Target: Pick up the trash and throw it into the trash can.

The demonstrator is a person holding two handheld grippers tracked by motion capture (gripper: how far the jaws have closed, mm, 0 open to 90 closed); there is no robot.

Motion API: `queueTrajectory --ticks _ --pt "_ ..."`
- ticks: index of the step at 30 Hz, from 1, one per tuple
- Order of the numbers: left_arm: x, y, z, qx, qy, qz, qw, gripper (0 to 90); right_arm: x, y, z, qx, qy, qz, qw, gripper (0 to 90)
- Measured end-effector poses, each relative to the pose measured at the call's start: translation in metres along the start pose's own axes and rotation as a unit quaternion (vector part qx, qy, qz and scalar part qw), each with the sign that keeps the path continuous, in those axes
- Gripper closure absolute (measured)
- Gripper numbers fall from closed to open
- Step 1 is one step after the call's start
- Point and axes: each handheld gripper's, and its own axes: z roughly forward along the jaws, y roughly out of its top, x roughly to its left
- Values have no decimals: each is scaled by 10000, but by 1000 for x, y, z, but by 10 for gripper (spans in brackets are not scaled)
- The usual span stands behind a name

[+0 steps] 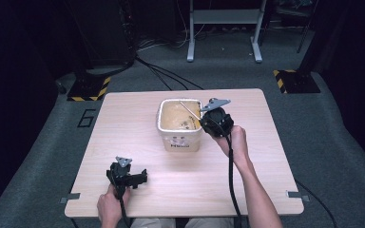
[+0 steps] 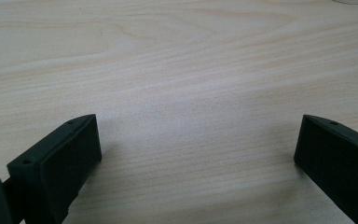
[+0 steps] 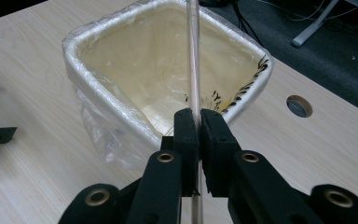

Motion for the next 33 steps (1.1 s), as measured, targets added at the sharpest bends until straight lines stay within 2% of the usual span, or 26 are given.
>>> queueTrajectory --ticks 1,2,7,13,14,16,18,22,24,25,33 --pt "0 0 0 0 1 -1 10000 2 0 1 1 11 2 -66 10000 851" --pt "0 0 0 0 1 0 10000 2 1 1 2 47 11 -13 10000 851" --pt "0 0 0 -3 -1 -2 10000 2 1 3 10 95 55 -76 9999 851" --pt "0 0 0 0 -2 7 10000 2 4 9 17 150 100 -1 9998 851" --pt "0 0 0 -1 -3 5 10000 2 4 12 19 118 101 -103 9998 851" --pt "0 0 0 -1 -2 6 10000 2 6 13 20 177 113 -62 9998 851" --pt "0 0 0 7 -4 7 10000 2 6 17 23 188 135 -224 9995 851" --pt "0 0 0 8 -2 27 10000 2 6 22 28 211 139 -293 9992 851" --pt "0 0 0 -5 1 9 10000 2 6 24 31 264 146 -247 9992 851" --pt "0 0 0 -6 -1 9 10000 2 5 25 33 261 151 -316 9990 851" --pt "0 0 0 -9 5 7 10000 2 7 32 37 493 193 -89 9986 850"
